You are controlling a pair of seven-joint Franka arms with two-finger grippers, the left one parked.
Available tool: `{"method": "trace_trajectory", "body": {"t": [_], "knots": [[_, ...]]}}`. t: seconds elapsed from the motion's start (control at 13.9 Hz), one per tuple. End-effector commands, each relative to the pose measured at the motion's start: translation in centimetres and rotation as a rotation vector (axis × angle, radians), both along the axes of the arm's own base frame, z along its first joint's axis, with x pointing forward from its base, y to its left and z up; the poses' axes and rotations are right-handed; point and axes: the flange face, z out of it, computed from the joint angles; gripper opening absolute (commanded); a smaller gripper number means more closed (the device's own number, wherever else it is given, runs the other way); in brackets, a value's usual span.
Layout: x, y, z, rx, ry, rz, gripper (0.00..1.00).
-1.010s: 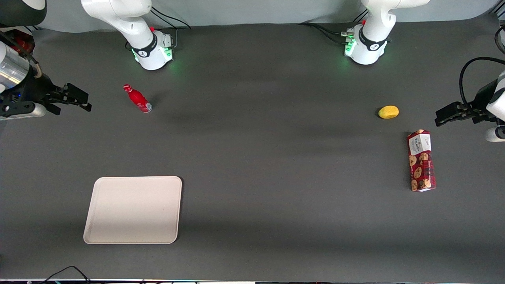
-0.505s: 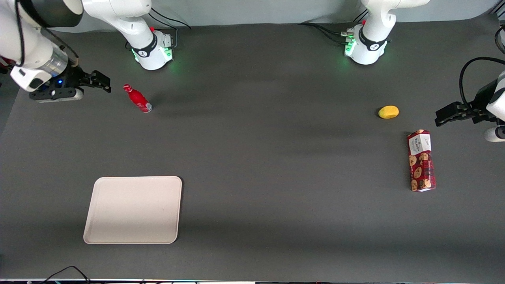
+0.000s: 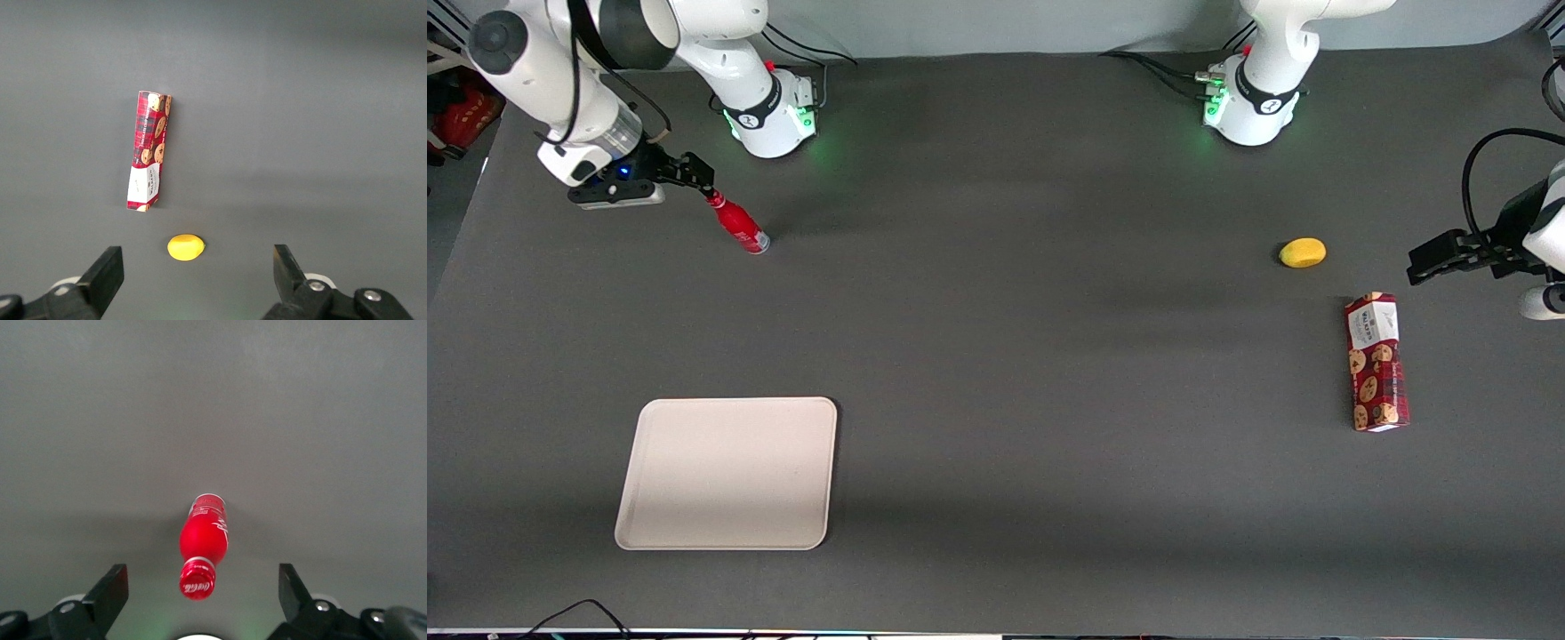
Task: Place coke bottle on tray
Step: 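Lower the right gripper around the bottle's neck and close it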
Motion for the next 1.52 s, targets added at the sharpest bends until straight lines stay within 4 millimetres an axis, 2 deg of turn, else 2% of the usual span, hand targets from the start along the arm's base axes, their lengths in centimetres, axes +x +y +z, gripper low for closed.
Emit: {"method": "trace_trajectory", "body": {"t": [0.0, 0.22, 0.58, 1.01, 1.44], "knots": [[-1.4, -0.6, -2.3, -0.010, 0.006, 0.014, 1.00], [-1.6, -0.6, -4.3, -0.008, 0.041, 0.010, 1.00], [-1.6, -0.6, -6.4, -0.006, 0.091, -0.015, 1.00], [-1.7, -0.3, -7.8, -0.014, 0.135, -0.048, 0.99], [-1.7, -0.1, -8.4, -0.008, 0.152, -0.050, 0.52]]}}
